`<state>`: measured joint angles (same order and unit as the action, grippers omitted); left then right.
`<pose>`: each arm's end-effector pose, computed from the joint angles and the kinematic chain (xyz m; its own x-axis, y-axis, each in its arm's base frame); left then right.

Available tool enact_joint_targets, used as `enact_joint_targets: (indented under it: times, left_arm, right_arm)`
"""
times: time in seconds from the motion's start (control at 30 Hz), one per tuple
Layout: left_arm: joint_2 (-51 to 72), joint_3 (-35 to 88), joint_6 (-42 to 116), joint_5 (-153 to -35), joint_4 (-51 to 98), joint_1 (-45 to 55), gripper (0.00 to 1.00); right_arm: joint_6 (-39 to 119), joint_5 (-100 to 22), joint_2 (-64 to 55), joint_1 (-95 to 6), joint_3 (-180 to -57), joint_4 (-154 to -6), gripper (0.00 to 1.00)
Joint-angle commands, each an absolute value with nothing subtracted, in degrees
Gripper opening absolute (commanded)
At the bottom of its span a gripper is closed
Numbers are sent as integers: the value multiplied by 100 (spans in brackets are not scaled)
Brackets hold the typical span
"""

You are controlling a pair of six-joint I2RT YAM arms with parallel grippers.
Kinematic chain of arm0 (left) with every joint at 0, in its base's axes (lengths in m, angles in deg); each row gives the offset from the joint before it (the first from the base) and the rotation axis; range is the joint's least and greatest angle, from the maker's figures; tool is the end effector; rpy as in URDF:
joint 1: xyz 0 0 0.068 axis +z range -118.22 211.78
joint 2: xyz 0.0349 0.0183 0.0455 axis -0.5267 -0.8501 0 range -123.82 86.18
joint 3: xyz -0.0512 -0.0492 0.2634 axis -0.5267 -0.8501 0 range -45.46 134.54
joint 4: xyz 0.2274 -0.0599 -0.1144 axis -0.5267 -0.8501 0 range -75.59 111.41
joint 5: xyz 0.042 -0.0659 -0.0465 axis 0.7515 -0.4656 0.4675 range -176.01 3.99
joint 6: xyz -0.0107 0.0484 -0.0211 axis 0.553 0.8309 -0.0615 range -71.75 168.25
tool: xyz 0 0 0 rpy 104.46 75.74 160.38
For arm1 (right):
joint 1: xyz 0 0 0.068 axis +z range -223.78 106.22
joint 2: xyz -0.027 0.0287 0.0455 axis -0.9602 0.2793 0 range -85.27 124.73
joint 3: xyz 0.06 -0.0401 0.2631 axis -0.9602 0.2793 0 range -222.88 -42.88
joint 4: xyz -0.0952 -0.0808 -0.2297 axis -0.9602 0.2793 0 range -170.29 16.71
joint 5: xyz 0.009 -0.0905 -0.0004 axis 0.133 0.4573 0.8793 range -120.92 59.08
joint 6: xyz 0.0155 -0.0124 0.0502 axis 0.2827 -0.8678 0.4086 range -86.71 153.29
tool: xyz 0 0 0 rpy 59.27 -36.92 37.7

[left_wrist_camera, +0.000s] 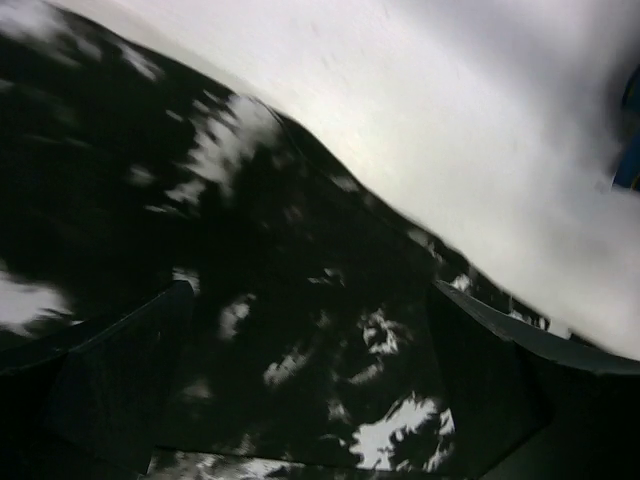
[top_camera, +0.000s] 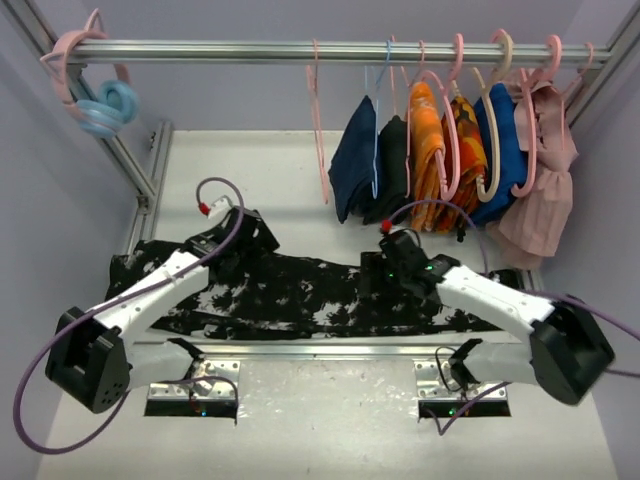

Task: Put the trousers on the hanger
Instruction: Fold the trousers at the center of the board.

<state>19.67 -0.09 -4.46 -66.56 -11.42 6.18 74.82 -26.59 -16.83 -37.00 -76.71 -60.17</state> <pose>0.2111 -0.0879 0.2362 -0.6255 -0.5321 -0.5707 -0.4403 0.8445 -0.3048 0.1794 0.1308 0.1798 -0.8622 0.1809 -0.4731 0.0128 0.9416 0.3366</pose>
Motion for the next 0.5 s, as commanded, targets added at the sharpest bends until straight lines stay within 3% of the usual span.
enact_joint_targets:
  times: [0.0,0.17,0.47]
  left_arm:
    - [1354,-127,-783,-6859,-637,312,100]
    - [906,-485,-1468,-5749,-1098,474,100]
    - [-948,297,-516,-5926,-820,1520,100]
  right_arm:
    - [7654,-2235,-403,-3407,-8154,-6212,93]
    - [8447,-1417,119,-3903,-8034,-5470,99]
    - [8613,-1409,-906,-5125,-6909,-5444,99]
